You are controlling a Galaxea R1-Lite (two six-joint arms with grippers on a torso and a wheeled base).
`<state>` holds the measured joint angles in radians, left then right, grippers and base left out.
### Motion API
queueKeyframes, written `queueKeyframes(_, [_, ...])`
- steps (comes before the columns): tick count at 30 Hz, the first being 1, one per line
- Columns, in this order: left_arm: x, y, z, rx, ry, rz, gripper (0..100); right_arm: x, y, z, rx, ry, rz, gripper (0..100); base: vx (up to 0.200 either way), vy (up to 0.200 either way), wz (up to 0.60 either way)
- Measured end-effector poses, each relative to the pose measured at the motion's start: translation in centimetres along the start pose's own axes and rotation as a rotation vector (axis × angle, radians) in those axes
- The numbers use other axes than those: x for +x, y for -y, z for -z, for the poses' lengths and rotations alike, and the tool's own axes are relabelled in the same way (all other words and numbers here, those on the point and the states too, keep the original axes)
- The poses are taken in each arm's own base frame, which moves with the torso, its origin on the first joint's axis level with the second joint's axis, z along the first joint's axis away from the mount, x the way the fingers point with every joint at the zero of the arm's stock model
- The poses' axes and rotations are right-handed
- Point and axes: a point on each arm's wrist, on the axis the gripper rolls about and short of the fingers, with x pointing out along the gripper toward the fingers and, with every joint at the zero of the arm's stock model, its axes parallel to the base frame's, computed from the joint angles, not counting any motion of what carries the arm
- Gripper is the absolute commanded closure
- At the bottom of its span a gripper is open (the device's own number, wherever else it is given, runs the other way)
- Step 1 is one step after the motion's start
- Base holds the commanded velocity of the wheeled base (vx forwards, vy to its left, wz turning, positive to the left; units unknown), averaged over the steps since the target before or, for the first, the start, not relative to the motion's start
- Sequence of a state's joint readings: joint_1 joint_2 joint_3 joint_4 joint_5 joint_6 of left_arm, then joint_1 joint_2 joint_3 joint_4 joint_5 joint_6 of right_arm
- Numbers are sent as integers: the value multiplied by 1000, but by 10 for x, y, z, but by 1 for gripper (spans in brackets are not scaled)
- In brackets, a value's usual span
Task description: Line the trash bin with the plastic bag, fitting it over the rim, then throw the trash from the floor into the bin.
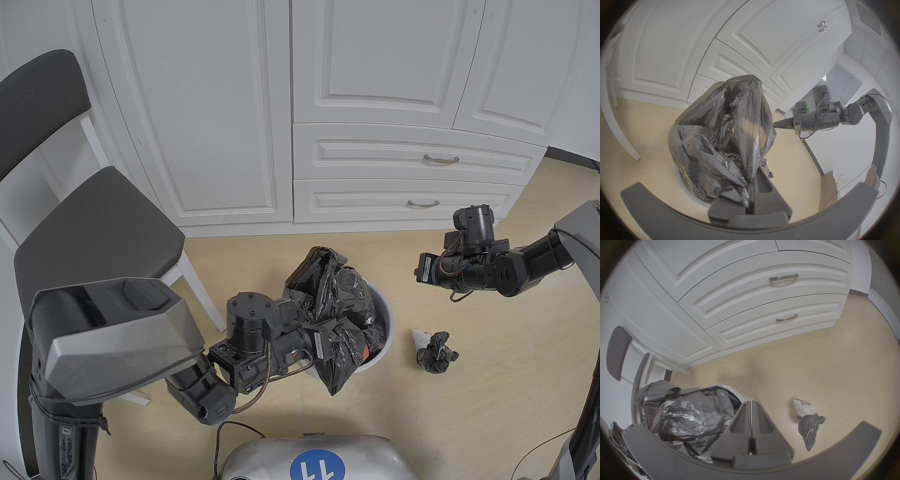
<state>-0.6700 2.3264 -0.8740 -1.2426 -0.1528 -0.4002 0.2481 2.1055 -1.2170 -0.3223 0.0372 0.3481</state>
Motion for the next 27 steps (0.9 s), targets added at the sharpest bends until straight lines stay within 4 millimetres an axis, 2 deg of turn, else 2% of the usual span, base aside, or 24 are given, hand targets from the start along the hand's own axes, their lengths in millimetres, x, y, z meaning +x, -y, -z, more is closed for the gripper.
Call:
queueKeyframes(6, [25,0,12,2,-15,-5,100,-8,0,-2,-13,9,-2,100,0,0,0])
queueKeyframes(12, [41,-3,20,-3,-54,-47,100,-11,0,-3,-23,13,-3,100,0,0,0])
queueKeyframes(23, [58,1,17,4,-16,-87,100,-13,-5,0,-32,8,-13,100,0,0,0])
queueKeyframes(24, [58,1,18,5,-20,-87,0,-14,-5,1,-34,5,-14,100,0,0,0])
queueKeyframes(27, [59,6,20,8,-27,-78,0,-16,-8,4,-52,-2,-19,100,0,0,0])
